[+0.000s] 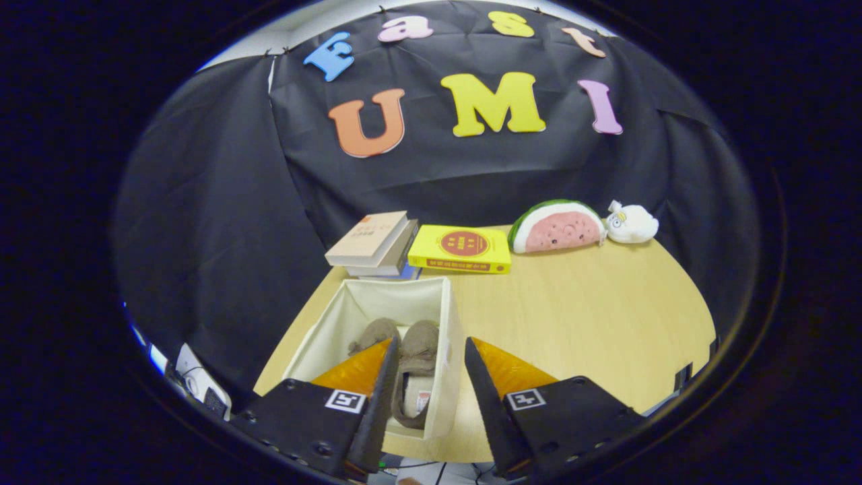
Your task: Open the storage box then place both shoes into the box .Put the left shoe in first, then the right shoe, with the right side of both shoes facing outward in a uniform manner.
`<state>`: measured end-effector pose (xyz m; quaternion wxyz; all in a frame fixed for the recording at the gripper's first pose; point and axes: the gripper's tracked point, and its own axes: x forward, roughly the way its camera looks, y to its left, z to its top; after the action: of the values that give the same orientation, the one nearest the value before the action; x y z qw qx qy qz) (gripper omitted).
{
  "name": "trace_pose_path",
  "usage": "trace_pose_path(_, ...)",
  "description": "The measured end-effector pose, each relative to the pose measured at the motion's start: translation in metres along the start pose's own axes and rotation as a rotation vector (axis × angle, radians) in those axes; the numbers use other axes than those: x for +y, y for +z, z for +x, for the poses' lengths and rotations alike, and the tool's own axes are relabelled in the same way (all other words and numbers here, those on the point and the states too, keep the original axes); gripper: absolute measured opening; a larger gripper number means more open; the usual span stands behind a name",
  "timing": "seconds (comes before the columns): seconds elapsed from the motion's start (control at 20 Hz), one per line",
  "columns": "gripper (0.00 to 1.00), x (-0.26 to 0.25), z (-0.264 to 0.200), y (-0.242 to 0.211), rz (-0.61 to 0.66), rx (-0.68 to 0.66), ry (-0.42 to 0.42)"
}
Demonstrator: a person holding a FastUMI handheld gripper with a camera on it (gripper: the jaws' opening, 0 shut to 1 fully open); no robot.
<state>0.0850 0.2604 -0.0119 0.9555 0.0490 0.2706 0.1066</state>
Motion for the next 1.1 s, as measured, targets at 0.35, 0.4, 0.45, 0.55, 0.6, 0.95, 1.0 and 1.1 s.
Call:
trace_pose_path(0.35, 0.96, -0.061, -0.041, 0.014, -0.015, -0.222, -0.093)
trace_pose_path(0.4, 0.96, -0.070, -0.047, 0.017, -0.018, -0.257, -0.110)
trace_pose_path(0.45, 0.96, -0.083, -0.054, 0.020, -0.035, -0.296, -0.144)
trace_pose_path(0.55, 0.96, -0.105, -0.073, 0.030, -0.071, -0.400, -0.220)
trace_pose_path(0.6, 0.96, -0.109, -0.082, 0.033, -0.078, -0.447, -0.237)
trace_pose_path(0.95, 0.96, -0.113, -0.089, 0.000, -0.127, -0.469, -0.179)
trace_pose_path(1.0, 0.96, -0.116, -0.086, -0.006, -0.137, -0.461, -0.182)
trace_pose_path(1.1, 0.96, -0.120, -0.080, -0.016, -0.157, -0.456, -0.182)
